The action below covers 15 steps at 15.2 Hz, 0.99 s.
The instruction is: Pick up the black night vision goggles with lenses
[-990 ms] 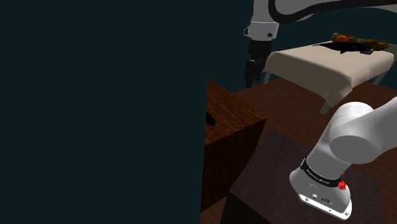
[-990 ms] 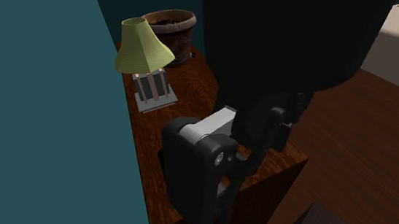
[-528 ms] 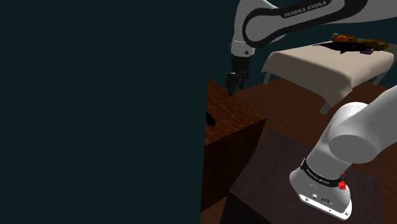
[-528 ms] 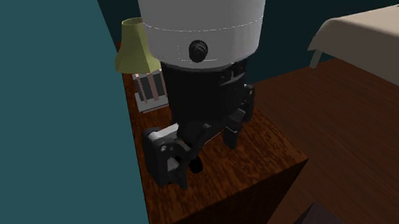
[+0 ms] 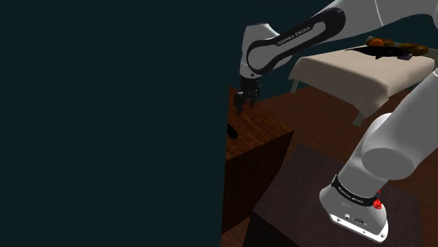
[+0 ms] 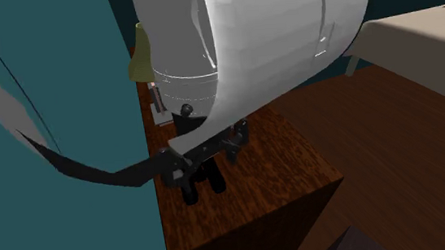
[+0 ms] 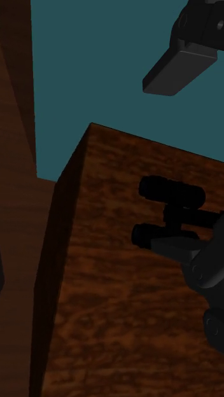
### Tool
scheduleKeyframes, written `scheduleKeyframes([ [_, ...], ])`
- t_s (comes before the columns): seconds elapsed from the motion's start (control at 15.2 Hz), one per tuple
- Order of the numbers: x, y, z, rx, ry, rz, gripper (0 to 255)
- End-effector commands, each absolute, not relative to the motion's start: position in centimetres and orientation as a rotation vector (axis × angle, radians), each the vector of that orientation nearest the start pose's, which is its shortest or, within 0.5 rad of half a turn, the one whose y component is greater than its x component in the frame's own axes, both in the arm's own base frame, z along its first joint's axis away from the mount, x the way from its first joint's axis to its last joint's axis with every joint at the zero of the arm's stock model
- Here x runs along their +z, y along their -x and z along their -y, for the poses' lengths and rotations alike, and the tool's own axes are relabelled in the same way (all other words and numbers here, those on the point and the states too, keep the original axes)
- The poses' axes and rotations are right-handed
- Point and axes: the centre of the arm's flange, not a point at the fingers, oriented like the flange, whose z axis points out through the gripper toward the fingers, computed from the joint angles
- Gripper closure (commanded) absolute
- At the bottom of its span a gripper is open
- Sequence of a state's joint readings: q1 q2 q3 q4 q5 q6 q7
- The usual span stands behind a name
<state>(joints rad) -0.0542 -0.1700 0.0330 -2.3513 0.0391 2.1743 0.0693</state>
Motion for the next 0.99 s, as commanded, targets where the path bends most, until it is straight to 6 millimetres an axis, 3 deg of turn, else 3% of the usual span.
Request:
scheduleKeyframes([
  [0.0, 37.8, -49.6, 1.2, -0.002, 3.112, -0.213, 0],
  [0.92, 25.3, -61.7, 5.3, -0.080, 3.111, -0.461, 0],
])
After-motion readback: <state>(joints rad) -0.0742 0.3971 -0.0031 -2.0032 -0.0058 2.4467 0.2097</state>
